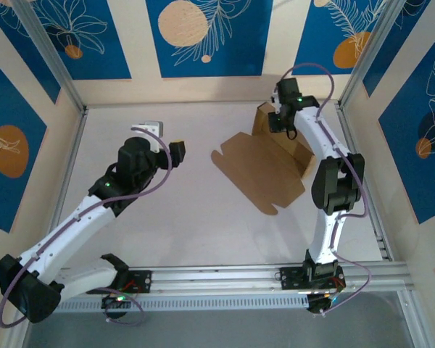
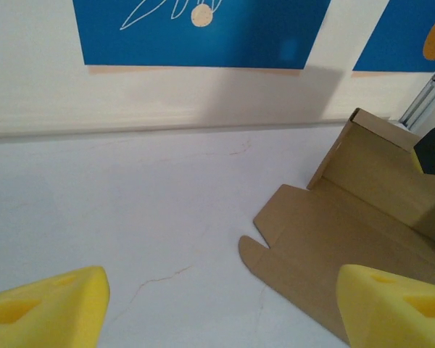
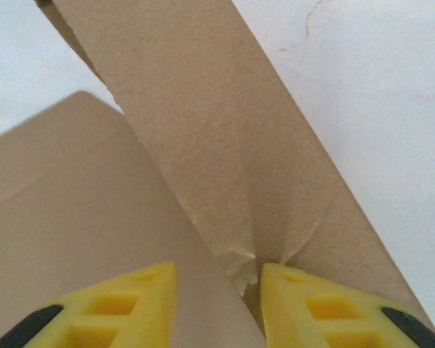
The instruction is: Fold the paper box
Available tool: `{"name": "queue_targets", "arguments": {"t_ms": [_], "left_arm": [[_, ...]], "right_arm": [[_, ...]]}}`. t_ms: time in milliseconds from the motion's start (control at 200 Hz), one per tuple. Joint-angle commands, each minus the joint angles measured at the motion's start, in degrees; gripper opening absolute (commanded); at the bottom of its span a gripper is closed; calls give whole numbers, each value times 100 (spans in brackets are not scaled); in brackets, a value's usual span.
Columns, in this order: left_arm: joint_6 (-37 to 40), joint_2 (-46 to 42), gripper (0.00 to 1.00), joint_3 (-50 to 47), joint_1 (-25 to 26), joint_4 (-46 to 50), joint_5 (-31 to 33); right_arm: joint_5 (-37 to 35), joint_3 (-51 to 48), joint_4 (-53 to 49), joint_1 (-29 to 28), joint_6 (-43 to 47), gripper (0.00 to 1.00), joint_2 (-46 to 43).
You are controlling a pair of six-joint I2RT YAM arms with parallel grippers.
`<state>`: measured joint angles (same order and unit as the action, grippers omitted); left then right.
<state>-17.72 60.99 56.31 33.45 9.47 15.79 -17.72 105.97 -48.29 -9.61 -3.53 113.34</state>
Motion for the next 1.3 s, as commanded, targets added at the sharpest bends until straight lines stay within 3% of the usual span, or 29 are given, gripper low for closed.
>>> {"name": "queue_targets", "arguments": {"t_ms": [0,110,160,210,275,355,405,465,555,720,880,985,1070,1171,1296], "left_arm": [[-188,-69,81,-4,-96,28,-258],[-534,-96,85,113,-178,199,-346],[-649,-74,91,232,-247,419,-510],[-683,-9,98,363,-381,615,-921],[-613,54,100,402,-427,666,-1291],[-610,-8,100,200,-427,450,-1484],[-617,-53,100,67,-432,302,-1507],[-611,-65,100,-6,-434,247,-1461],[-539,-67,100,-31,-434,229,-1446],[-435,-142,100,-92,-436,198,-1218],[-407,-281,100,-184,-441,213,-824],[-370,-433,100,-183,-436,283,-379],[-364,-610,100,-195,-438,387,289],[-319,-867,100,-276,-436,414,1270],[-245,-1058,100,-400,-436,274,1491]], "right_arm": [[1728,242,-780,50,-328,42,417],[3383,101,-416,-68,-451,52,23],[3563,116,-305,-136,-481,55,-220],[3074,100,-209,-217,-450,57,-495],[1879,-12,8,-250,-454,64,-799],[527,37,-106,-181,-372,82,-875],[327,-65,-128,-81,-287,92,-857],[226,-186,-153,83,-343,97,-784],[240,-426,-91,252,-322,100,-698],[983,-597,-222,283,-236,99,-467],[1871,-748,-278,231,-325,99,-417],[2037,-715,-402,132,-437,100,-419],[1930,-655,-582,-57,-487,100,-394],[1331,-649,-744,-385,-541,100,-356],[853,-665,-819,-458,-913,91,-208]]}}
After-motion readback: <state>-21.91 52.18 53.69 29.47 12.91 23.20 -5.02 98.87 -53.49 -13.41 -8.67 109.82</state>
